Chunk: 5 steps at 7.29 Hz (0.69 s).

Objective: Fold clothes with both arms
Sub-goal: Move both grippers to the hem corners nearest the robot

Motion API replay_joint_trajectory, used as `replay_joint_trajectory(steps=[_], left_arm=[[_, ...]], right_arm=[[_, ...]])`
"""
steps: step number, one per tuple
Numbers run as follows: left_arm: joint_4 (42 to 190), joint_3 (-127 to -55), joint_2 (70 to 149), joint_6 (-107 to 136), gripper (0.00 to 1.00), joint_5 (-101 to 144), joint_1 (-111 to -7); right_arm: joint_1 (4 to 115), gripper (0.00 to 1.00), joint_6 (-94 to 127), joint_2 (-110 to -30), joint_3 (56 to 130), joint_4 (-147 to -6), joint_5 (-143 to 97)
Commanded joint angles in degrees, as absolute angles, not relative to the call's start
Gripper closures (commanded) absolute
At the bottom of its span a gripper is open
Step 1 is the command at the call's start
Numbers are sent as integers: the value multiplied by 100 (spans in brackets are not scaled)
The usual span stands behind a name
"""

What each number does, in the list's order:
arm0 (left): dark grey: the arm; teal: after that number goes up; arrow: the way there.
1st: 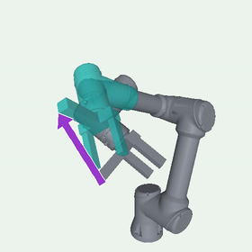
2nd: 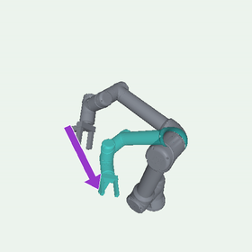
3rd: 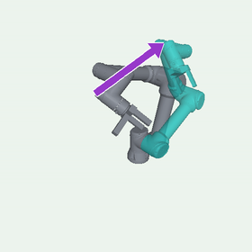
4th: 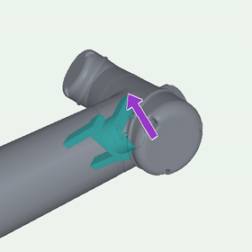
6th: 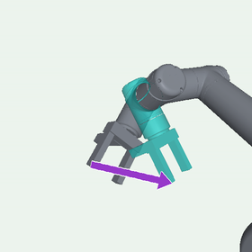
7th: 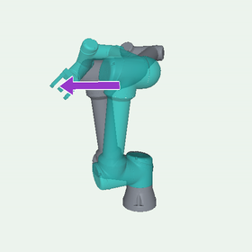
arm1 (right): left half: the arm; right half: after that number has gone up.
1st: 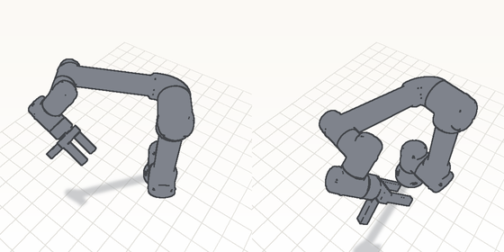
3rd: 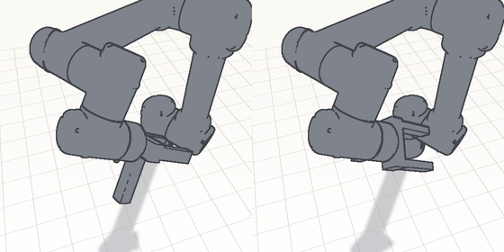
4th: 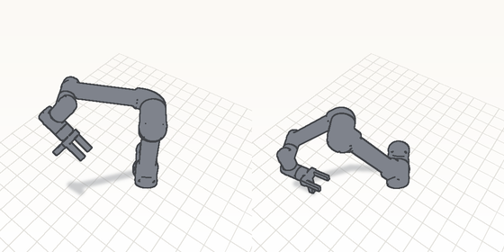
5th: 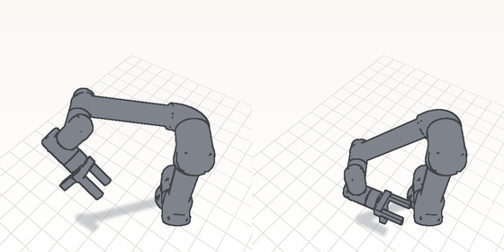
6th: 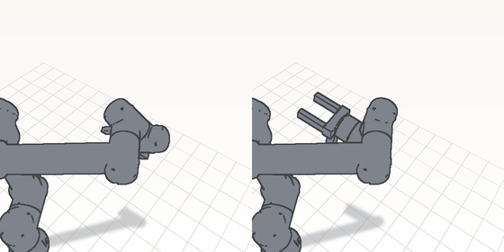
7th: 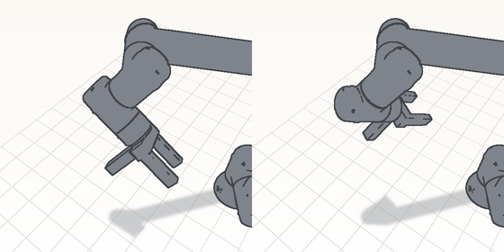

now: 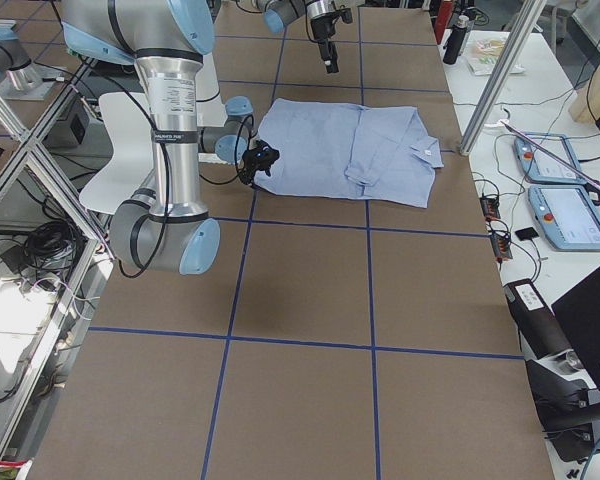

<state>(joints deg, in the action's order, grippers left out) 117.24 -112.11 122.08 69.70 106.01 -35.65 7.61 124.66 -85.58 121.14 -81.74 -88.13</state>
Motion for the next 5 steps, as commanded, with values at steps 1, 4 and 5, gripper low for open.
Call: replay_joint_trajectory(steps=[1, 4, 5], left_arm=[[11725, -11206, 12208, 6987, 6, 10600, -3560], [11725, -11232, 12103, 6987, 6, 10608, -3560], [11707, -11250, 12085, 6996, 6, 10608, -3568]], right_arm=[[712, 59, 12472, -8630, 12094, -8174, -8815], [729, 100, 12463, -8640, 12146, -8174, -8824], [729, 100, 12463, -8640, 12286, -8174, -8824]])
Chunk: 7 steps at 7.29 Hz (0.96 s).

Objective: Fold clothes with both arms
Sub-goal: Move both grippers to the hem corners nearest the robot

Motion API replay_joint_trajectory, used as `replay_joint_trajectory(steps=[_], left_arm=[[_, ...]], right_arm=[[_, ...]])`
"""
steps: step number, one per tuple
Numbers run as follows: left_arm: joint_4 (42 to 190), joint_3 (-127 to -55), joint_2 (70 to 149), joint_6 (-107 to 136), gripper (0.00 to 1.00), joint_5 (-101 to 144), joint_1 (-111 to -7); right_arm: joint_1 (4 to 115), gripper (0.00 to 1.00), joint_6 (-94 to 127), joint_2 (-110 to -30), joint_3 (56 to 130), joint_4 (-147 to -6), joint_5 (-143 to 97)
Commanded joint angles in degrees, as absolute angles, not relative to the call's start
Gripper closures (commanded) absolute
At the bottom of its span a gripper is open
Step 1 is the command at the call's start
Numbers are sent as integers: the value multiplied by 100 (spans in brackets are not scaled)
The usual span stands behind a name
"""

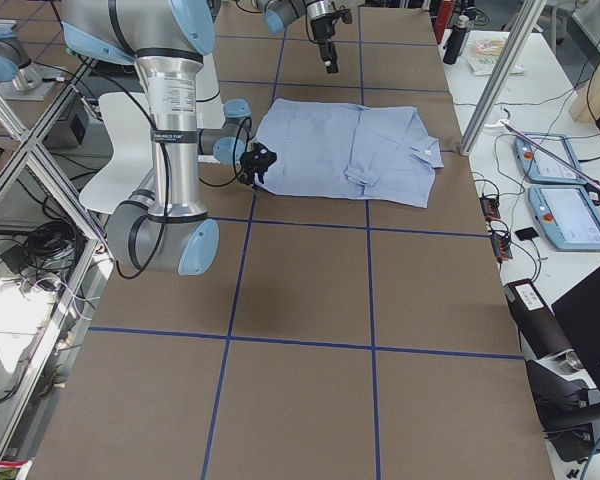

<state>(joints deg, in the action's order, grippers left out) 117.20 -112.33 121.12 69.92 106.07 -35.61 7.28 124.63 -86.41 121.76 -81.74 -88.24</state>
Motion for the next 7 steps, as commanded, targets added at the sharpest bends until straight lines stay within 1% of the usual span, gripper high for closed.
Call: replay_joint_trajectory(steps=[1, 2, 3, 5, 6, 7], left_arm=[[11603, -11642, 11432, 7092, 5, 10582, -3542], [11541, -12020, 10956, 7476, 5, 10599, -3464], [11540, -12041, 10534, 7975, 5, 10582, -3063], [11321, -12059, 9857, 8313, 5, 10582, -2683], [11329, -12093, 9600, 8671, 6, 10565, -2394], [11329, -12085, 9502, 9040, 7, 10373, -2008]], right_arm=[[738, 100, 12472, -8648, 12374, -8174, -8859], [747, 100, 12472, -8648, 12418, -8174, -8868], [782, 100, 12472, -8709, 12567, -8174, -8868], [896, 100, 12463, -8929, 12726, -8165, -8877], [923, 100, 12454, -8964, 12718, -8165, -8912], [923, 100, 12454, -8956, 12709, -8165, -8947]])
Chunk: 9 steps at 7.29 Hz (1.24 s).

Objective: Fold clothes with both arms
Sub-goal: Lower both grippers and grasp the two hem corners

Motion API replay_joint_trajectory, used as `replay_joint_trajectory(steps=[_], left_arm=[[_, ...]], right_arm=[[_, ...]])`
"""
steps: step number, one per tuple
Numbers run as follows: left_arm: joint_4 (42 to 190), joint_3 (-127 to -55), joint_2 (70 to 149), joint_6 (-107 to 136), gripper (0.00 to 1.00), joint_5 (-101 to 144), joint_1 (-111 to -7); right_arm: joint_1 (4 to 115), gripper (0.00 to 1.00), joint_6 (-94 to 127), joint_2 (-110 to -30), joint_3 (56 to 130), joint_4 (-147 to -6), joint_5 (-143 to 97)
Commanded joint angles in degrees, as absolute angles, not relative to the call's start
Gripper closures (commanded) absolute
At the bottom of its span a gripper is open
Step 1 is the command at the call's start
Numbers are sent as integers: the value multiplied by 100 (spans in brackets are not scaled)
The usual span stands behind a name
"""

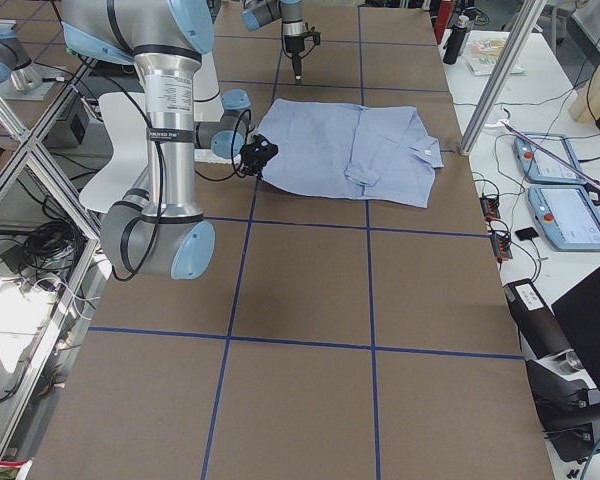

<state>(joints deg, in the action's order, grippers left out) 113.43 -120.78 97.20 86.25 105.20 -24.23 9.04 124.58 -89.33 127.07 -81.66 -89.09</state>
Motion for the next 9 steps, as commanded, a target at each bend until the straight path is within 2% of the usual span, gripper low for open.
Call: replay_joint_trajectory(steps=[1, 5, 9], left_arm=[[11320, -12085, 9362, 9340, 10, 9884, -1673], [11303, -11892, 9343, 9870, 17, 9826, -1301], [11294, -11699, 9351, 9879, 19, 9677, -1274]], right_arm=[[923, 100, 12454, -8956, 12709, -8165, -8947], [923, 100, 12454, -8947, 12709, -8165, -8947], [932, 100, 12454, -8974, 12691, -8165, -8947]])
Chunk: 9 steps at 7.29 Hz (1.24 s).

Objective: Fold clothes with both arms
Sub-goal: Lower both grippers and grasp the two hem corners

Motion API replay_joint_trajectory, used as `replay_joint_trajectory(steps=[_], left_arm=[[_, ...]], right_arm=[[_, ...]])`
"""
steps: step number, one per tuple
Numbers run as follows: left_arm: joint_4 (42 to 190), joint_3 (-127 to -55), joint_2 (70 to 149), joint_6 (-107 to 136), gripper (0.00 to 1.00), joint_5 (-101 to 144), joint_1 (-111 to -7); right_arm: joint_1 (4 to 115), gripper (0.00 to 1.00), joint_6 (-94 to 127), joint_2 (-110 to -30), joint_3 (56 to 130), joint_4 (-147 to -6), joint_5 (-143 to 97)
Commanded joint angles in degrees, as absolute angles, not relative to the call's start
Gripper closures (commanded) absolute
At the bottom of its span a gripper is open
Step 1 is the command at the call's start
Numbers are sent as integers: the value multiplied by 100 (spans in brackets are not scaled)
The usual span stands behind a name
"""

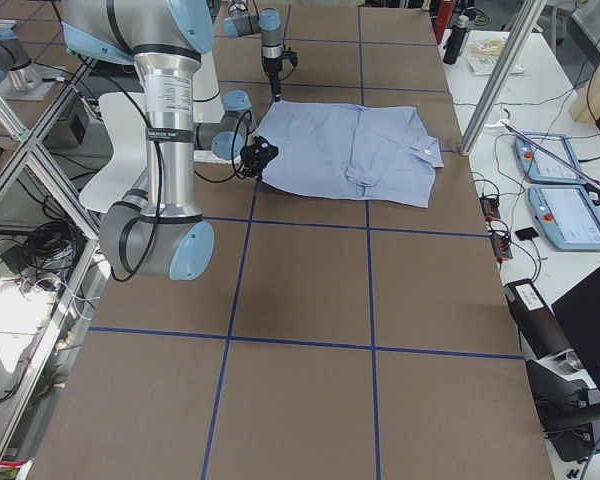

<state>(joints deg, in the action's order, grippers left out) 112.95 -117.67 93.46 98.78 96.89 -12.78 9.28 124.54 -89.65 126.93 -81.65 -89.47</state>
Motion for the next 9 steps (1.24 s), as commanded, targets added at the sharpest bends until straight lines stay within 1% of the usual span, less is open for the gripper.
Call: replay_joint_trajectory(steps=[1, 2, 4, 5, 6, 7, 8, 9], left_arm=[[11294, -11690, 9352, 9879, 21, 9677, -1274], [11303, -11576, 9352, 9879, 21, 9668, -1274], [11294, -11566, 9378, 9879, 30, 9677, -1266], [11294, -11566, 9378, 9888, 35, 9668, -1266], [11294, -11566, 9361, 9888, 45, 9668, -1266], [11294, -11566, 9360, 9888, 47, 9668, -1266], [11294, -11566, 9352, 9896, 54, 9668, -1266], [11294, -11575, 9352, 9896, 65, 9668, -1266]], right_arm=[[932, 100, 12454, -8982, 12683, -8165, -8939], [932, 100, 12454, -8974, 12683, -8165, -8947], [932, 100, 12454, -8974, 12683, -8165, -8938], [932, 100, 12454, -8974, 12683, -8165, -8938], [940, 100, 12454, -8982, 12683, -8165, -8947], [940, 100, 12454, -8982, 12683, -8165, -8939], [940, 100, 12445, -9043, 12683, -8165, -8938], [940, 100, 12445, -9061, 12691, -8165, -8938]])
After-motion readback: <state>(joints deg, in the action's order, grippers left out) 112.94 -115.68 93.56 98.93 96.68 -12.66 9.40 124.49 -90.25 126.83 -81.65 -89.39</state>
